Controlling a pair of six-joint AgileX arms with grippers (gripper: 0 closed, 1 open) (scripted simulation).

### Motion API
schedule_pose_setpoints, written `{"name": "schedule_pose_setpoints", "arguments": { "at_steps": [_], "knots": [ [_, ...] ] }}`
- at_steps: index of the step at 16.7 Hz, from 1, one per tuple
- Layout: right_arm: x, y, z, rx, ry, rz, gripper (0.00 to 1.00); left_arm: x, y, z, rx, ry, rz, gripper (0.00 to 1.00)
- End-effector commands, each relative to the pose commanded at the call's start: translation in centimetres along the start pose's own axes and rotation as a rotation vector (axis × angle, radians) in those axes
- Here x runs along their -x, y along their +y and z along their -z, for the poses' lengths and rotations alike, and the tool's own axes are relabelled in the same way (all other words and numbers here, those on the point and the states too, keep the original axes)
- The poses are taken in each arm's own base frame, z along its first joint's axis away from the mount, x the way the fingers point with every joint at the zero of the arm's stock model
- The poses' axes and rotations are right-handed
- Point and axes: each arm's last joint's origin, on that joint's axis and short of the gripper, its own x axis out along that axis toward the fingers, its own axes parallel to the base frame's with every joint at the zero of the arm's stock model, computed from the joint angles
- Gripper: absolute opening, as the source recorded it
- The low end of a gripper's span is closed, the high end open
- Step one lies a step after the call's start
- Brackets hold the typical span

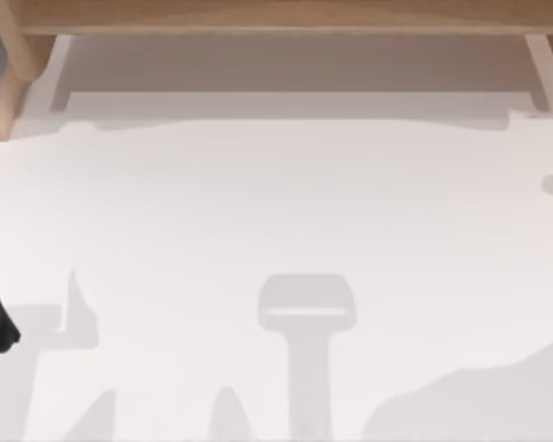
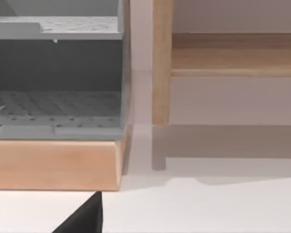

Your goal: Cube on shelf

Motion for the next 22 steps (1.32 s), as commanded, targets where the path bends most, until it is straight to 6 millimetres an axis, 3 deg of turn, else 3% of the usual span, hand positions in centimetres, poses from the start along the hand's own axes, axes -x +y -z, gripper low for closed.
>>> {"name": "schedule_pose_setpoints", "arguments": {
  "at_steps": [4, 8, 21, 22],
  "knots": [
    [-1.6, 0.1, 0.1, 0.000, 0.000, 0.000, 1.00, 0.0, 0.0, 0.0, 0.000, 0.000, 0.000, 1.00],
    [-1.8, 0.1, 0.1, 0.000, 0.000, 0.000, 1.00, 0.0, 0.0, 0.0, 0.000, 0.000, 0.000, 1.00],
    [-1.8, 0.1, 0.1, 0.000, 0.000, 0.000, 0.02, 0.0, 0.0, 0.0, 0.000, 0.000, 0.000, 1.00],
    [-1.8, 0.1, 0.1, 0.000, 0.000, 0.000, 0.00, 0.0, 0.0, 0.0, 0.000, 0.000, 0.000, 1.00]
  ]
}}
